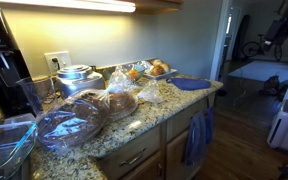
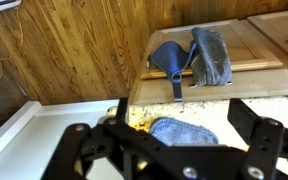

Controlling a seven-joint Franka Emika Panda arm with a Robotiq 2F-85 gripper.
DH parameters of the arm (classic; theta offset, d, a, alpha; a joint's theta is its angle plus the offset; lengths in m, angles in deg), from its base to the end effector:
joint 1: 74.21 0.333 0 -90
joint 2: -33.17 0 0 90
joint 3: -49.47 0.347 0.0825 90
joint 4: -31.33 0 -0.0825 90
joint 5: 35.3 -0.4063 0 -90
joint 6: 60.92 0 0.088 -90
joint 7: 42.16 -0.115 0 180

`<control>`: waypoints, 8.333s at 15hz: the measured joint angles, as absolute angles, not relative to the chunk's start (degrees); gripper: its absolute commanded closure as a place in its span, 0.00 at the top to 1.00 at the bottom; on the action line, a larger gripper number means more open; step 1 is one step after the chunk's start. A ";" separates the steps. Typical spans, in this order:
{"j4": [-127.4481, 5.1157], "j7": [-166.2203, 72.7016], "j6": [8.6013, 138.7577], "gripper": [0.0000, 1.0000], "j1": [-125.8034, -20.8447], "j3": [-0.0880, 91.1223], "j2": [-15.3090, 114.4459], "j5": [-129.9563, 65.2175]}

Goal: Remove the blue cloth from the countertop and hang it on the drawer

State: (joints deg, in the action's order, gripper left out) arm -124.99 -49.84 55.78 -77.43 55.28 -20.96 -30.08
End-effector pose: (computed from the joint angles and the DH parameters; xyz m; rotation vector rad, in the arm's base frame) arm 0.2962 0.0096 0.5082 2.9634 -0.1328 0.3890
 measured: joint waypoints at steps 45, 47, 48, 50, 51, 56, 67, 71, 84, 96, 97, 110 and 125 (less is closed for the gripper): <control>-104.60 -2.60 74.39 1.00 -71.59 41.44 16.98 -36.65; -102.66 2.94 74.85 1.00 -71.40 40.75 20.12 -40.33; -101.66 5.80 75.00 1.00 -71.40 40.62 21.75 -42.06; -99.77 10.76 75.25 1.00 -71.41 40.59 24.74 -45.06; -98.92 12.84 75.33 1.00 -71.42 40.62 25.98 -46.26; -97.38 15.13 75.99 1.00 -71.85 41.28 28.23 -47.00; -96.65 18.53 75.86 1.00 -72.10 41.68 29.79 -49.50; -92.73 27.04 75.87 1.00 -72.95 41.92 34.85 -54.89; -79.19 32.81 76.07 1.00 -78.36 47.82 47.99 -59.76; -72.32 32.96 76.12 1.00 -80.06 51.48 56.10 -59.55; -70.79 33.11 76.12 1.00 -80.38 52.00 57.63 -59.53; -56.31 35.97 76.08 1.00 -84.09 57.11 70.73 -59.34; -51.88 37.82 75.87 0.15 -85.66 60.20 75.94 -59.30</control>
State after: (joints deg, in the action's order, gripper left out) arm -51.88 37.82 75.87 -85.66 60.20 75.94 -59.30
